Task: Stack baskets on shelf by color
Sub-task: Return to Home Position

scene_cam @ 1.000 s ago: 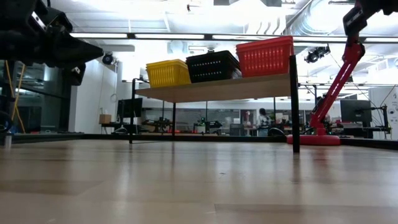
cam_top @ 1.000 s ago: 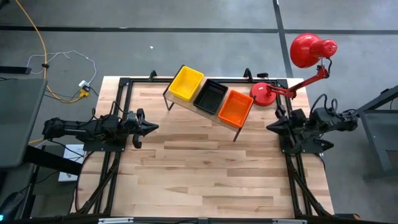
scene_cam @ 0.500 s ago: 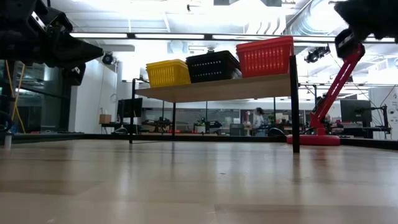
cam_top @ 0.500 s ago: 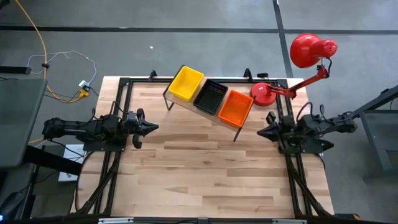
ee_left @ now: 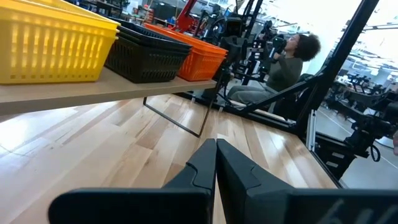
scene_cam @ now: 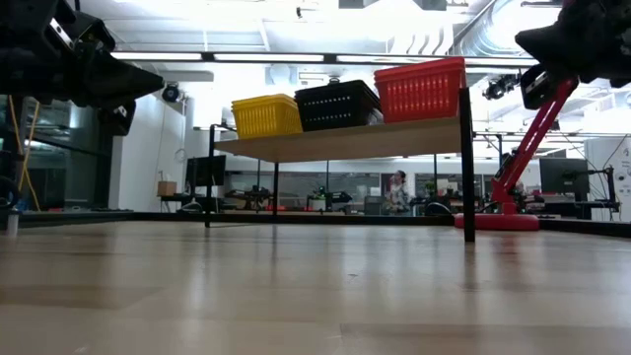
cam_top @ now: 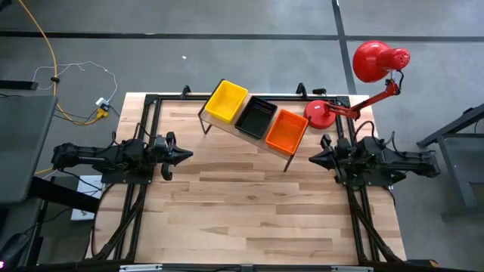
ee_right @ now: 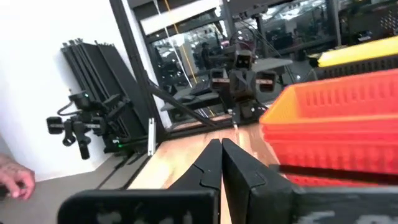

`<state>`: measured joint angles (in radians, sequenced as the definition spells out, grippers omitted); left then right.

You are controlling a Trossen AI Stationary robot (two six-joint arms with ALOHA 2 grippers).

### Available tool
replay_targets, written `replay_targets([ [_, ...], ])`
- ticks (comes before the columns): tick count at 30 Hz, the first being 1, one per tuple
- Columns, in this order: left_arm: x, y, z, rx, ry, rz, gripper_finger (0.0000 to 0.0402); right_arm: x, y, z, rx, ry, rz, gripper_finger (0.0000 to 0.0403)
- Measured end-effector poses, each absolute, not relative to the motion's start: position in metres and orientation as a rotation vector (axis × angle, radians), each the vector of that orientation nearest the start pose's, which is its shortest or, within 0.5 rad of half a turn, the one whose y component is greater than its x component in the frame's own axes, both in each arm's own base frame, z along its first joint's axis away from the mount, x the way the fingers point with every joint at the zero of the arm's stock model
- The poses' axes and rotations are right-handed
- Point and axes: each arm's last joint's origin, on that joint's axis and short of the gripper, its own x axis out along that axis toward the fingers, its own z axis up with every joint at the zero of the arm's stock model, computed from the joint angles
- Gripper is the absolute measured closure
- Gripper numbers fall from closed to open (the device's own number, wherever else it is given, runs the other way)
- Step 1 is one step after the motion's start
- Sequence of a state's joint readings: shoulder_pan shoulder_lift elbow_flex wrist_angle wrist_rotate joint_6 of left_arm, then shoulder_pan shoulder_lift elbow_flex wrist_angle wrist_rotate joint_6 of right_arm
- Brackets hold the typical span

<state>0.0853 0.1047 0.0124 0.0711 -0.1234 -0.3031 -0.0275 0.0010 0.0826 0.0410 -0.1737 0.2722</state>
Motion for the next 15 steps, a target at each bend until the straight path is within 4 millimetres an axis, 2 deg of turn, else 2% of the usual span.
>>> replay_targets([
  [10,0.103,0.012,0.166,-0.302,-0.011,0.210,0.0401,0.092,-0.004,0.181,0.208,0.023,-0.059,0.0403],
  [15,0.103,0.012,0.166,-0.302,-0.011,0.210,0.0401,0.091,-0.005,0.172,0.199,0.106,-0.104,0.0403],
])
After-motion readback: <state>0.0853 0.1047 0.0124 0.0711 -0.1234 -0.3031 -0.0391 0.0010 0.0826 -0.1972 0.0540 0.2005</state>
